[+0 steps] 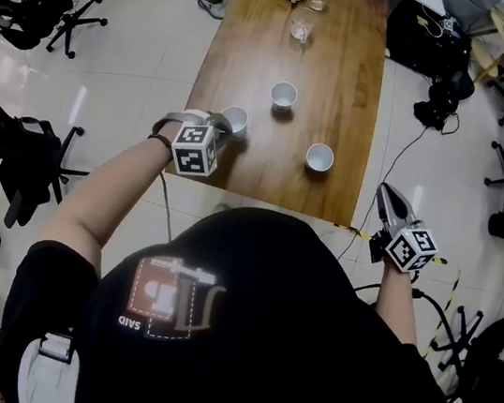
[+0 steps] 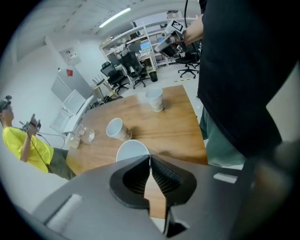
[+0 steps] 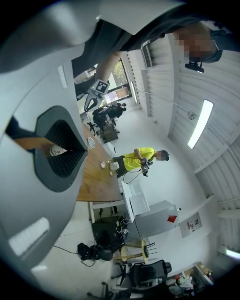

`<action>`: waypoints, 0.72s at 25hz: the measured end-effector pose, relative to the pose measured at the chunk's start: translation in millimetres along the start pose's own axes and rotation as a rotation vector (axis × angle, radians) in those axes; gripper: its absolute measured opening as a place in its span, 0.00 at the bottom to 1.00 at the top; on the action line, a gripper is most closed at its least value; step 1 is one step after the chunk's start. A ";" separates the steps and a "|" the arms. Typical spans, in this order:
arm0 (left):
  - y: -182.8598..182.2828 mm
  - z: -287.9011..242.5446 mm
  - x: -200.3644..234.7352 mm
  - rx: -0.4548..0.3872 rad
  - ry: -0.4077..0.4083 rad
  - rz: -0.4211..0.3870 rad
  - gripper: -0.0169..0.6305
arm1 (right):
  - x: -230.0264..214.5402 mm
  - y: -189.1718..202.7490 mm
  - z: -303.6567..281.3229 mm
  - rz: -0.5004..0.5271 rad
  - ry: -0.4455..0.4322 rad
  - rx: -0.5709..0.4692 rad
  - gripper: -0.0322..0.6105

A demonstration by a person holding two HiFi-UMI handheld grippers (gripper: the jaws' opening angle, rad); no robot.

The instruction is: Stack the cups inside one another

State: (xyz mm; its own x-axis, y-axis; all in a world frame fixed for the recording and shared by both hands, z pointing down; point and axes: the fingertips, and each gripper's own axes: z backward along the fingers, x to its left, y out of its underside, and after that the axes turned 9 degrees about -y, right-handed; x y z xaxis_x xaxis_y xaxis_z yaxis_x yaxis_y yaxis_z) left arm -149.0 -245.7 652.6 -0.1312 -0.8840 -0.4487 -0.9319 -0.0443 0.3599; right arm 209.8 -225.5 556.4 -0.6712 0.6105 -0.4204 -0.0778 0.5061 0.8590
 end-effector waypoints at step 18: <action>-228.8 -15.1 -15.0 -0.301 0.069 -0.318 0.05 | -25.8 15.7 68.8 -0.043 0.106 -0.043 0.07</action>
State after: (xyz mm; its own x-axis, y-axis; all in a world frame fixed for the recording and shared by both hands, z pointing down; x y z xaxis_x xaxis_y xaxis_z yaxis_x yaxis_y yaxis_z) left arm 71.3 -229.3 589.3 0.1786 -0.8330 -0.5236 -0.7813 -0.4435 0.4392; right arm 276.6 -191.4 560.7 -0.7408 0.5196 -0.4257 -0.1380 0.5025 0.8535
